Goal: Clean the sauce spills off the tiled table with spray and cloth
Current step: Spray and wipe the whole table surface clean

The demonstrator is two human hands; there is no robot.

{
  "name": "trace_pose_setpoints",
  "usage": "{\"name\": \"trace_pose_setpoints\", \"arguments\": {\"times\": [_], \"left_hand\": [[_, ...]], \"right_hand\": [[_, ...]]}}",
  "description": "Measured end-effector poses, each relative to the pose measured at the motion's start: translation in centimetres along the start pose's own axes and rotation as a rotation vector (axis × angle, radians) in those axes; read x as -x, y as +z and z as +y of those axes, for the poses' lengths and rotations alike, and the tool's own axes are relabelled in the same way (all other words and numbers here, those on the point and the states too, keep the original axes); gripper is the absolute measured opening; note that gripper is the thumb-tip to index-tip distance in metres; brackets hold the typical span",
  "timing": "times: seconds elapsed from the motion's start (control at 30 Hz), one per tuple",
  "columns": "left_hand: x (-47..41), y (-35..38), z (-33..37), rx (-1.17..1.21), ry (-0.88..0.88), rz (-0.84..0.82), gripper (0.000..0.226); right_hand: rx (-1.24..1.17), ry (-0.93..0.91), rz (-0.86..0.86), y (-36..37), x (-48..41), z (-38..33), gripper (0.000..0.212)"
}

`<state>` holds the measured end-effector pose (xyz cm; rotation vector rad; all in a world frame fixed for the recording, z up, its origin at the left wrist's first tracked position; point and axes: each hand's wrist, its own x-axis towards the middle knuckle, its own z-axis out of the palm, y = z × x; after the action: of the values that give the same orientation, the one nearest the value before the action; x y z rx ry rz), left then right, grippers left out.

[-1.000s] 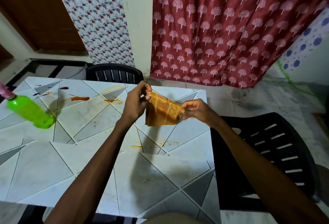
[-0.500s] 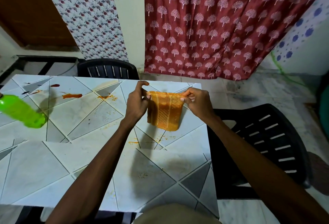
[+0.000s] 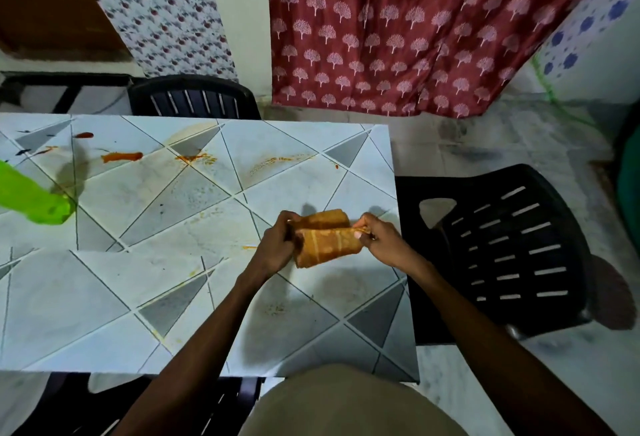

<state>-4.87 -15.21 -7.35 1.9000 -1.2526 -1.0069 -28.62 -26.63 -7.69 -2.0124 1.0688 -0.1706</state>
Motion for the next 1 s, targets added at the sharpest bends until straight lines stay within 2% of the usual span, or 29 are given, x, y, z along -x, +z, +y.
{"name": "trace_pose_setpoints", "arguments": {"times": [0.13,0.23,0.3,0.33,0.4,0.47,0.53,0.6,0.67,0.73,0.8,0.9,0.93,1.0], "left_hand": [[-1.9,0.2,-0.2,-0.031,0.003,0.062,0.038],[-4.5,0.2,-0.4,-0.055,-0.079,0.151,0.032],[-5.8,0.2,-0.9,-0.059,-0.143,0.168,0.039],[-6.5,0.3,-1.4,-0.074,-0.175,0.15,0.044],[-7.4,0.6,-2.6,-0.117,-0.222,0.092,0.047],[-8.0,0.9,-3.7,-0.16,-0.24,0.077,0.033],[-8.4,1.1,-4.3,-0.184,-0.232,0.098,0.024],[-8.4,1.1,-4.1,-0.206,-0.213,0.109,0.023],[-8.4,1.1,-3.7,-0.25,-0.186,0.11,0.023],[-8.6,1.1,-3.6,-0.326,-0.184,0.106,0.024],[-8.5,0.9,-3.5,-0.38,-0.196,0.103,0.027],[-8.6,0.5,-4.0,-0.313,-0.141,0.158,0.029],[-8.8,0.4,-4.1,-0.265,-0.104,0.192,0.031],[-9.9,0.1,-4.1,-0.152,-0.05,0.293,0.031]], "right_hand": [[-0.076,0.042,0.053,0.1,-2.0,-0.1,0.008],[-0.113,0.096,0.115,0.4,-5.8,-0.2,0.007],[-0.13,0.165,0.167,1.1,-8.0,-0.2,0.011],[-0.071,0.201,0.189,1.6,-8.8,-0.3,0.018],[0.205,0.243,0.177,2.6,-9.0,-0.5,0.036],[0.354,0.135,0.191,3.6,-8.3,-0.5,0.045],[0.34,-0.093,0.177,4.9,-7.3,0.4,0.051],[0.438,-0.271,0.056,6.6,-6.5,2.3,0.074],[0.61,-0.328,-0.1,7.7,-6.0,3.7,0.101],[0.677,-0.344,-0.149,8.1,-6.0,4.5,0.11],[0.686,-0.378,-0.123,8.2,-6.3,4.8,0.1],[0.648,-0.417,-0.033,7.7,-7.1,4.3,0.069],[0.573,-0.4,0.011,7.4,-7.5,3.8,0.06],[0.266,-0.253,0.032,5.8,-8.0,2.0,0.053]]}}
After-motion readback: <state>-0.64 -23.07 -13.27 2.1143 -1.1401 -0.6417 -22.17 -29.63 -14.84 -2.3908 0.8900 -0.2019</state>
